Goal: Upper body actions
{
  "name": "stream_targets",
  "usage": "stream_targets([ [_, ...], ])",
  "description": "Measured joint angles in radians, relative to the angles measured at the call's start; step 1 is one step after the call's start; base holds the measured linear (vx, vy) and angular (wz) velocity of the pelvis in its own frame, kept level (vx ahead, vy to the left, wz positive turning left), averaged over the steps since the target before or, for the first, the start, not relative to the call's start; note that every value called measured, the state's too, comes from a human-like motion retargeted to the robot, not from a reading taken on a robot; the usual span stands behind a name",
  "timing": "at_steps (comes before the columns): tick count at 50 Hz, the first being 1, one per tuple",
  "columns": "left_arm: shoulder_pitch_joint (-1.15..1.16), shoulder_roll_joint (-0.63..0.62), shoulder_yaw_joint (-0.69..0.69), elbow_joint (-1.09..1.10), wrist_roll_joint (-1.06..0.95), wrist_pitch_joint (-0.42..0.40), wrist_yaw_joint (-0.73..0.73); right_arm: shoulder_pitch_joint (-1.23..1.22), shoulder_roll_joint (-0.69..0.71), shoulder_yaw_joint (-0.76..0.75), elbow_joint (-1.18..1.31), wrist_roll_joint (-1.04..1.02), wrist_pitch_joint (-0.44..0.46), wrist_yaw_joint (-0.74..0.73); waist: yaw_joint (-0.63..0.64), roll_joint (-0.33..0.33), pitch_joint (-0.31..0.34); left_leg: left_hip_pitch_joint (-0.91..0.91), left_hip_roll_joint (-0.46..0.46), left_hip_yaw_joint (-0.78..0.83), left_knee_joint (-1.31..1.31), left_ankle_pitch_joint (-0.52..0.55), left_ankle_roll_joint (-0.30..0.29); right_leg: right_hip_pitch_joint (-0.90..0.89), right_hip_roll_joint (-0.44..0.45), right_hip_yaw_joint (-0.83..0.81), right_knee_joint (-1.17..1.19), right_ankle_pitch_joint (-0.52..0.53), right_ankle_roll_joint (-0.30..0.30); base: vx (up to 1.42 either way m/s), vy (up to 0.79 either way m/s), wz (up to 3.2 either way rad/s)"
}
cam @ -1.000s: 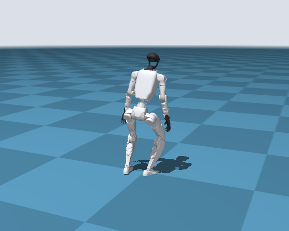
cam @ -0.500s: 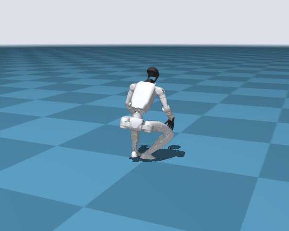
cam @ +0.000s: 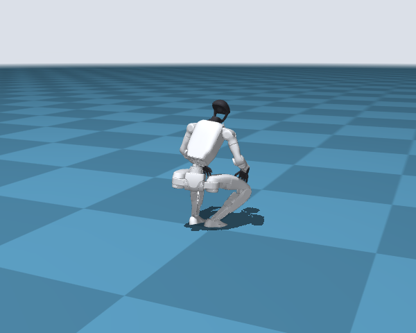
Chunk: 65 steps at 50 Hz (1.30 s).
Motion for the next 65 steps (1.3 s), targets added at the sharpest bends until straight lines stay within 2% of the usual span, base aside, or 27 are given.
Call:
stream_targets([
  [5,-0.017,-0.002,-0.025,0.031,0.041,-0.007,0.046,-0.028,0.031,0.012,0.036,0.016,0.017,0.006,0.034,0.012,-0.016,0.003,-0.015,-0.013,-0.161,-0.049,0.073,-0.003,0.071,-0.048,-0.121,0.033,0.0,-0.16,0.02,-0.45],
  [7,-0.021,-0.006,-0.03,0.059,0.058,-0.023,0.029,-0.037,0.044,0.021,0.08,0.006,0.006,-0.023,0.047,0.002,-0.037,0.009,-0.007,-0.038,-0.232,-0.038,0.069,-0.004,0.098,-0.061,-0.184,0.055,0.0,-0.23,-0.09,-0.29],
  [10,-0.024,-0.008,-0.04,0.12,0.072,-0.011,0.099,-0.049,0.065,0.033,0.181,-0.022,-0.032,-0.124,0.058,-0.021,-0.081,0.026,0.01,-0.073,-0.346,0.007,0.05,-0.005,0.128,-0.069,-0.282,0.092,0.0,-0.24,-0.12,-0.1],
  [15,-0.002,-0.02,-0.025,0.247,0.116,0.001,0.28,-0.055,0.14,0.027,0.422,0.072,-0.115,-0.413,0.083,-0.064,-0.177,0.067,0.043,-0.132,-0.552,0.1,-0.016,0.008,0.189,-0.078,-0.463,0.159,0.0,-0.18,-0.14,-0.16],
  [20,0.036,-0.015,0.005,0.368,0.176,0.003,0.339,-0.005,0.205,-0.041,0.587,0.124,-0.125,-0.46,0.13,-0.089,-0.237,0.15,0.09,-0.185,-0.743,0.163,-0.065,0.1,0.272,-0.122,-0.661,0.218,0.003,-0.1,-0.09,-0.4],
  [30,0.118,-0.063,0.045,0.634,0.133,0.017,0.317,0.127,0.256,-0.125,0.843,0.1,-0.134,-0.583,0.18,-0.118,-0.28,0.464,0.105,-0.234,-1.162,0.274,-0.106,0.405,0.334,-0.148,-1.031,0.299,0.109,0.03,0.01,-0.11],
  [37,0.259,-0.117,0.11,0.725,0.14,0.067,0.355,0.279,0.322,-0.156,1.016,0.226,-0.154,-0.533,0.225,-0.122,-0.326,0.744,0.142,-0.249,-1.488,0.371,-0.129,0.675,0.391,-0.183,-1.327,0.383,0.201,0.15,0.03,-0.3],
  [40,0.328,-0.141,0.131,0.754,0.089,0.055,0.398,0.34,0.337,-0.154,1.085,0.235,-0.153,-0.53,0.243,-0.119,-0.347,0.861,0.157,-0.253,-1.61,0.401,-0.14,0.789,0.423,-0.199,-1.445,0.419,0.229,0.22,0.03,-0.35],
  [45,0.432,-0.189,0.172,0.797,-0.001,0.025,0.447,0.437,0.357,-0.151,1.181,0.208,-0.147,-0.55,0.268,-0.108,-0.386,1.026,0.176,-0.257,-1.78,0.463,-0.11,0.964,0.48,-0.223,-1.64,0.489,0.262,0.27,0.03,-0.29],
  [52,0.535,-0.269,0.259,0.831,-0.238,-0.062,0.507,0.539,0.386,-0.164,1.254,0.195,-0.134,-0.572,0.272,-0.102,-0.426,1.187,0.18,-0.239,-1.942,0.536,-0.041,1.164,0.549,-0.257,-1.877,0.599,0.264,0.24,0.02,-0.09],
  [60,0.588,-0.334,0.33,0.846,-0.504,-0.22,0.51,0.601,0.409,-0.179,1.283,0.196,-0.123,-0.568,0.275,-0.103,-0.452,1.321,0.163,-0.227,-2.07,0.595,-0.002,1.305,0.597,-0.285,-2.038,0.673,0.256,0.17,0.01,0.03],
  [65,0.609,-0.343,0.348,0.865,-0.558,-0.174,0.471,0.605,0.418,-0.171,1.282,0.158,-0.099,-0.558,0.282,-0.106,-0.478,1.391,0.15,-0.202,-2.144,0.617,0.004,1.356,0.624,-0.282,-2.11,0.702,0.248,0.14,0.01,-0.11],
])
